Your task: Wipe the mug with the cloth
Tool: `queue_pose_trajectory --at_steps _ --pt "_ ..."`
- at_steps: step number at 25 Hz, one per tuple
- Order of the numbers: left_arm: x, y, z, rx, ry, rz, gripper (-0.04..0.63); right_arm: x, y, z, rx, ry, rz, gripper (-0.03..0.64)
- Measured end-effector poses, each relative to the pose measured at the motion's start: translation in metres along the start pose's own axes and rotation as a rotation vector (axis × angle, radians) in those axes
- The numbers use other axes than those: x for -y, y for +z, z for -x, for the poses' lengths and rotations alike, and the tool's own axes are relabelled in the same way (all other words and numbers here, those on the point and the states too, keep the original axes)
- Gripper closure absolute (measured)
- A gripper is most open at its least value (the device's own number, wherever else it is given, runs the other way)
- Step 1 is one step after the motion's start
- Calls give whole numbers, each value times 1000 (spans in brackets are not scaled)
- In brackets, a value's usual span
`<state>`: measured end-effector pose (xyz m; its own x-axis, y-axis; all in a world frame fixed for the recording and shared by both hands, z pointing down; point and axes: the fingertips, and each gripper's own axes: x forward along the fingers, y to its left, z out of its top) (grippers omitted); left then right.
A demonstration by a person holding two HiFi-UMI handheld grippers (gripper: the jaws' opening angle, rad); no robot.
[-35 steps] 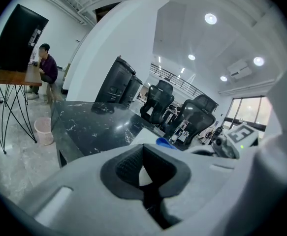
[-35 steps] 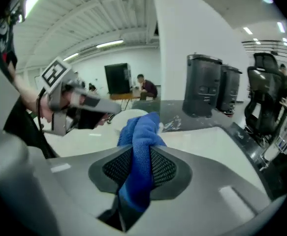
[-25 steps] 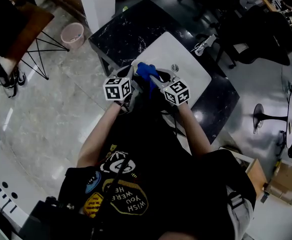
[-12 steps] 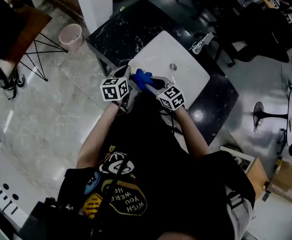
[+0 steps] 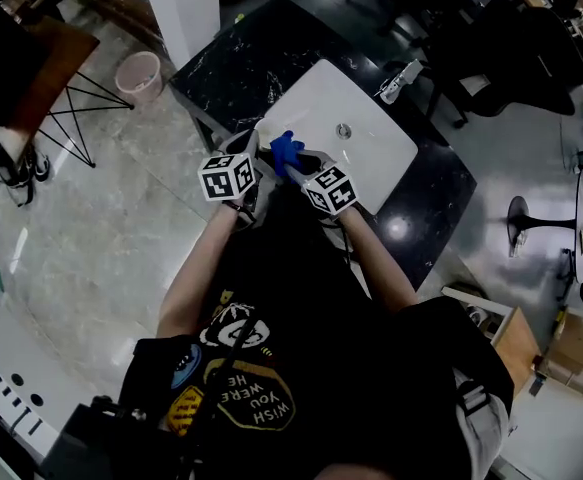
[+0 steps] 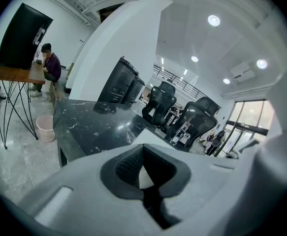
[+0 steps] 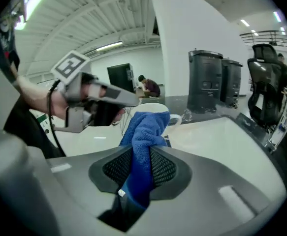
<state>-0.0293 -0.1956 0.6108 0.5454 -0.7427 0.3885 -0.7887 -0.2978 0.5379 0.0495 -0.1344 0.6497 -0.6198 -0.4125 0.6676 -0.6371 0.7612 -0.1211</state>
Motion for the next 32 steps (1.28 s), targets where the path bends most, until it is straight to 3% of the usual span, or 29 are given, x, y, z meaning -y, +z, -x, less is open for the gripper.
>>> queue_pose_trajectory --at_steps 2,7,9,10,13,17,18,20,21,23,27,32 --pt "-1 2 1 3 3 7 592 -13 -7 11 -23 26 72 522" --pt "-1 4 2 10 28 -14 592 15 -25 24 -182 -99 200 523" --pt "-4 5 8 25 56 -17 592 9 -43 16 -264 -51 257 513" --pt "-5 7 13 36 73 -10 592 4 -47 12 -270 -15 269 475" --pt "-6 11 31 75 112 26 592 -6 -40 12 -176 69 201 342" --pt "6 4 69 127 168 57 592 -5 -16 46 23 188 -20 305" --pt "12 -1 79 138 183 56 592 -4 -7 59 95 207 -56 330" --pt "27 -9 93 154 211 27 592 2 10 84 225 187 -51 514" --pt "36 -12 98 158 226 -6 592 8 14 93 261 149 -30 567" --pt "56 -17 104 152 261 -112 592 19 13 102 281 59 -5 612" --pt "101 -34 111 143 322 -306 592 19 8 118 314 23 1 614" --pt "126 -48 120 183 360 -289 592 1 6 131 342 69 29 615"
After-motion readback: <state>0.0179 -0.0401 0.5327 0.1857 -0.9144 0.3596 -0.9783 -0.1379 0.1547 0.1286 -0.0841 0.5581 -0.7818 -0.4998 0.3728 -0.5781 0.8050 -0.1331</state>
